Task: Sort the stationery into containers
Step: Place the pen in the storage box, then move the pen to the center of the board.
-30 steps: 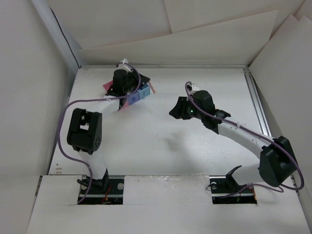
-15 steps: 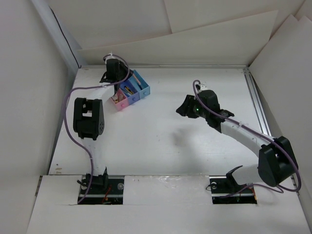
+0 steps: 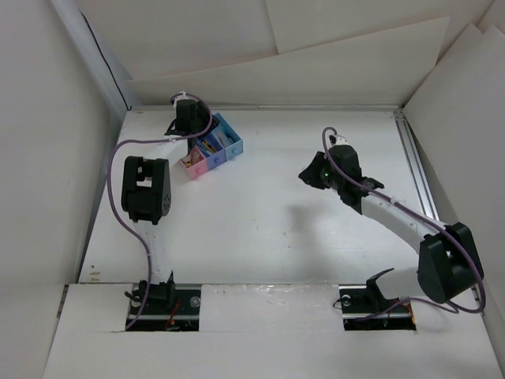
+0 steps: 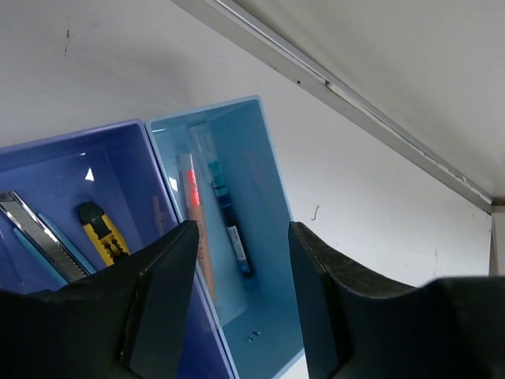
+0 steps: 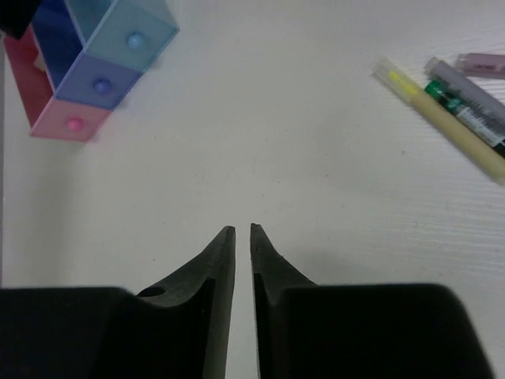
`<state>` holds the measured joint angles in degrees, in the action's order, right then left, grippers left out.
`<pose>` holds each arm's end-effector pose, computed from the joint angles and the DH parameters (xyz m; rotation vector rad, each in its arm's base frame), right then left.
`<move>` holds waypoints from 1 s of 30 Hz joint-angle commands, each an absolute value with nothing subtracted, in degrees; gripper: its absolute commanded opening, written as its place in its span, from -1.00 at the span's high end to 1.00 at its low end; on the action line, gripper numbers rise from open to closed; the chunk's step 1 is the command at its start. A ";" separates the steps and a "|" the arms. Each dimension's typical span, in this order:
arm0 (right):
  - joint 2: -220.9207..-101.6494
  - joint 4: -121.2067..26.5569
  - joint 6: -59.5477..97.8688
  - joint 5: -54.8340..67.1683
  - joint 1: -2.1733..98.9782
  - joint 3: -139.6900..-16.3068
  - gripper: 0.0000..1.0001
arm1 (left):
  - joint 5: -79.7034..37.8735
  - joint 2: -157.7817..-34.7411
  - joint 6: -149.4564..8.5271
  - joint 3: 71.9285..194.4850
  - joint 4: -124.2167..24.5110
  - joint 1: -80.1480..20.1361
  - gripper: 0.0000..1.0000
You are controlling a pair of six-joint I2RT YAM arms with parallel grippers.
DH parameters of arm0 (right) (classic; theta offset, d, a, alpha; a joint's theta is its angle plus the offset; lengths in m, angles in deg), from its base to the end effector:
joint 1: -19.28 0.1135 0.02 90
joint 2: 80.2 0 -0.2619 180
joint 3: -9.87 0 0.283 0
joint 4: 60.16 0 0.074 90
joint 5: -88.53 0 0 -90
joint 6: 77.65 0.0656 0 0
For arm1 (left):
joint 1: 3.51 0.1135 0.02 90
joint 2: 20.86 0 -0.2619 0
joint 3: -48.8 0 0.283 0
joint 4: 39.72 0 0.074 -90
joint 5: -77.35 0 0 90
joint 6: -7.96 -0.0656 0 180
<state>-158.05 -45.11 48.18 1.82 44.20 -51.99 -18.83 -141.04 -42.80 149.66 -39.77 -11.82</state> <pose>0.3217 0.1536 0.2196 0.1727 2.1828 0.6801 0.5433 -0.0865 0.2001 -0.4507 1.9105 -0.6571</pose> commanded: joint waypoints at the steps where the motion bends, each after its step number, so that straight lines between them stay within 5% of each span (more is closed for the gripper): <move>1: -155.79 -45.91 50.40 -3.13 42.48 -51.67 0.66 | -17.75 -135.83 -43.81 148.15 -37.11 -12.38 0.08; 4: -156.41 -42.04 52.06 -10.68 40.98 -51.67 0.96 | -17.06 -130.30 -43.20 143.23 -33.07 -14.05 0.08; 9: -159.74 -38.96 52.07 -15.98 36.60 -53.69 0.98 | -17.05 -119.15 -42.58 133.04 -23.67 -19.23 0.08; 14: -165.97 -36.32 49.97 -15.98 33.78 -57.38 0.35 | -15.20 -113.76 -43.19 120.21 -17.96 -30.12 0.08; 30: -181.89 -31.13 44.60 -7.98 33.25 -69.69 0.09 | -25.66 -97.16 -42.58 97.61 -11.26 -34.80 0.12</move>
